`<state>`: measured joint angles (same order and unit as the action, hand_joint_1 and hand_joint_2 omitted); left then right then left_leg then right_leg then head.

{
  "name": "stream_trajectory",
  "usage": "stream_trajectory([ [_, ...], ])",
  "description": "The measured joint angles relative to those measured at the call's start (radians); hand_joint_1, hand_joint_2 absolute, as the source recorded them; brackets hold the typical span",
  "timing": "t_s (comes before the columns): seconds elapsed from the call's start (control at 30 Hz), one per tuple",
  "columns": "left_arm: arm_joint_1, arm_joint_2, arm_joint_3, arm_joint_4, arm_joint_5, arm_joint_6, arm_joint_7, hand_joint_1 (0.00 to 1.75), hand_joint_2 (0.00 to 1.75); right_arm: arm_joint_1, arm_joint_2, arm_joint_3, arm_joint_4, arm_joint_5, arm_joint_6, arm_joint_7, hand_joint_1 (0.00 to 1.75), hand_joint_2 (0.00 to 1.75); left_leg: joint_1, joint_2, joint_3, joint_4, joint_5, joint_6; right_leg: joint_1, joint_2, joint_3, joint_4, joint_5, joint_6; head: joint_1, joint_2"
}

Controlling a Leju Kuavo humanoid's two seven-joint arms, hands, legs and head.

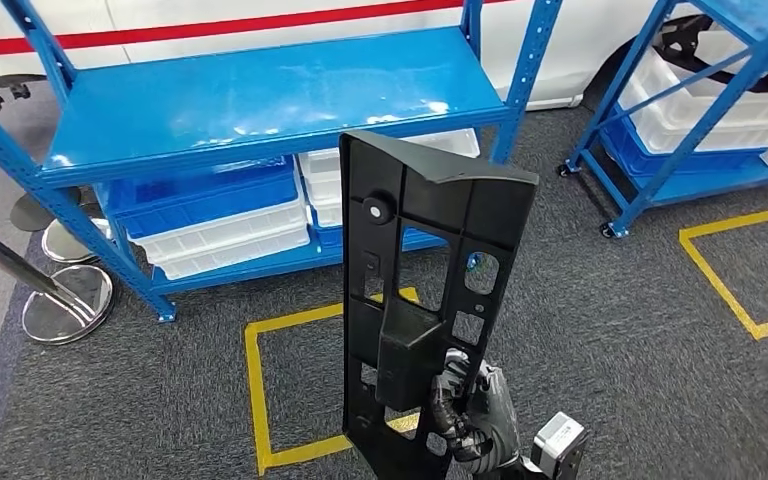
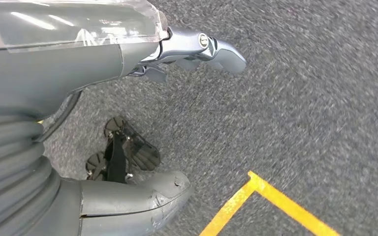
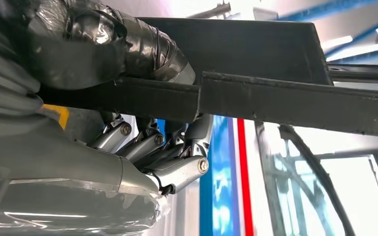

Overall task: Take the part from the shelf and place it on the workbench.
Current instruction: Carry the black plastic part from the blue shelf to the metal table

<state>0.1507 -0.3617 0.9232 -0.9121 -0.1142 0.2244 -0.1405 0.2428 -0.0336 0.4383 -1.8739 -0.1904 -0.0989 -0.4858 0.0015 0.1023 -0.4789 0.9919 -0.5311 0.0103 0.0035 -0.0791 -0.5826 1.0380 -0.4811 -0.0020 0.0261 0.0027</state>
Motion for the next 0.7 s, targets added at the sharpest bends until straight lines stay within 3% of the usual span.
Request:
stream_trajectory([
  [0.03, -0.001, 0.000, 0.000, 0.000, 0.001, 0.000, 0.000, 0.00, 1.75, 0.003, 0.000, -0.001, 0.000, 0.000, 0.000, 0.000, 1.75, 1.75, 0.000, 0.009, 0.000, 0.001, -0.002, -0.004, 0.000, 0.012, -0.004, 0.000, 0.001, -0.007, 0.000, 0.000],
  [0.1, -0.002, 0.000, -0.001, 0.000, 0.006, 0.001, 0.000, 0.00, 1.75, 0.010, 0.000, -0.004, 0.000, 0.000, -0.004, -0.004, 1.75, 1.75, 0.004, -0.015, -0.005, 0.020, -0.024, -0.012, -0.004, 0.033, -0.006, -0.004, 0.006, -0.020, 0.000, 0.000],
  [0.17, 0.000, 0.000, -0.001, 0.000, 0.013, 0.004, 0.000, 0.00, 1.75, 0.014, 0.002, -0.008, 0.000, 0.000, -0.008, -0.010, 1.75, 1.75, 0.009, -0.069, -0.043, 0.109, -0.083, -0.019, -0.008, 0.053, -0.008, -0.007, 0.010, -0.031, 0.000, 0.000],
  [0.23, 0.006, 0.000, -0.003, 0.000, 0.024, 0.009, 0.002, 0.00, 1.75, 0.021, 0.002, -0.013, 0.000, 0.000, -0.011, -0.016, 1.75, 1.75, 0.010, -0.091, -0.107, 0.247, -0.141, -0.021, -0.007, 0.077, -0.011, -0.006, 0.012, -0.036, 0.000, 0.000],
  [0.27, 0.009, 0.000, -0.006, 0.000, 0.031, 0.013, 0.005, 0.00, 1.75, 0.026, 0.002, -0.014, 0.000, 0.002, -0.011, -0.020, 1.75, 1.75, 0.010, -0.094, -0.128, 0.291, -0.148, -0.020, -0.006, 0.090, -0.011, -0.005, 0.013, -0.037, 0.000, 0.000],
  [0.3, 0.012, 0.000, -0.010, 0.001, 0.038, 0.017, 0.008, 0.00, 1.75, 0.031, 0.002, -0.016, 0.000, 0.006, -0.012, -0.023, 1.75, 1.75, 0.010, -0.095, -0.133, 0.296, -0.134, -0.019, -0.006, 0.104, -0.011, -0.004, 0.013, -0.037, 0.000, 0.000],
  [0.37, 0.018, 0.000, -0.021, 0.001, 0.052, 0.026, 0.018, 0.00, 1.75, 0.037, 0.002, -0.016, 0.002, 0.020, -0.014, -0.027, 1.75, 1.75, 0.010, -0.111, -0.091, 0.195, -0.058, -0.012, -0.006, 0.131, -0.010, 0.001, 0.013, -0.036, 0.000, 0.000],
  [0.43, 0.023, 0.001, -0.030, 0.000, 0.063, 0.033, 0.026, 0.00, 1.75, 0.037, 0.003, -0.016, 0.006, 0.033, -0.017, -0.030, 1.75, 1.75, 0.011, -0.161, -0.042, 0.074, -0.005, -0.004, -0.006, 0.157, -0.016, 0.009, 0.015, -0.031, 0.000, 0.000],
  [0.5, 0.029, 0.001, -0.038, 0.000, 0.070, 0.037, 0.030, 0.00, 1.75, 0.037, 0.004, -0.016, 0.009, 0.041, -0.021, -0.034, 1.75, 1.75, 0.011, -0.189, -0.028, 0.029, -0.001, 0.000, -0.009, 0.178, -0.028, 0.013, 0.021, -0.018, 0.000, 0.000],
  [0.57, 0.036, 0.001, -0.047, -0.001, 0.072, 0.039, 0.031, 0.00, 1.75, 0.039, 0.006, -0.016, 0.010, 0.045, -0.025, -0.039, 1.75, 1.75, 0.011, -0.168, -0.027, 0.018, 0.005, 0.005, -0.012, 0.197, -0.037, 0.011, 0.030, -0.002, 0.000, 0.000],
  [0.63, 0.040, 0.001, -0.058, -0.004, 0.071, 0.039, 0.033, 0.00, 1.75, 0.043, 0.008, -0.018, 0.011, 0.049, -0.033, -0.041, 1.75, 1.75, 0.016, -0.142, -0.025, 0.007, 0.016, 0.016, -0.009, 0.165, -0.049, 0.033, 0.014, 0.010, 0.000, 0.000],
  [0.7, 0.044, 0.001, -0.067, -0.008, 0.067, 0.038, 0.033, 0.00, 1.75, 0.046, 0.008, -0.020, 0.013, 0.052, -0.040, -0.042, 1.75, 1.75, 0.018, -0.114, -0.028, 0.003, 0.022, 0.022, -0.009, 0.108, -0.089, 0.124, -0.048, 0.016, 0.001, 0.000],
])
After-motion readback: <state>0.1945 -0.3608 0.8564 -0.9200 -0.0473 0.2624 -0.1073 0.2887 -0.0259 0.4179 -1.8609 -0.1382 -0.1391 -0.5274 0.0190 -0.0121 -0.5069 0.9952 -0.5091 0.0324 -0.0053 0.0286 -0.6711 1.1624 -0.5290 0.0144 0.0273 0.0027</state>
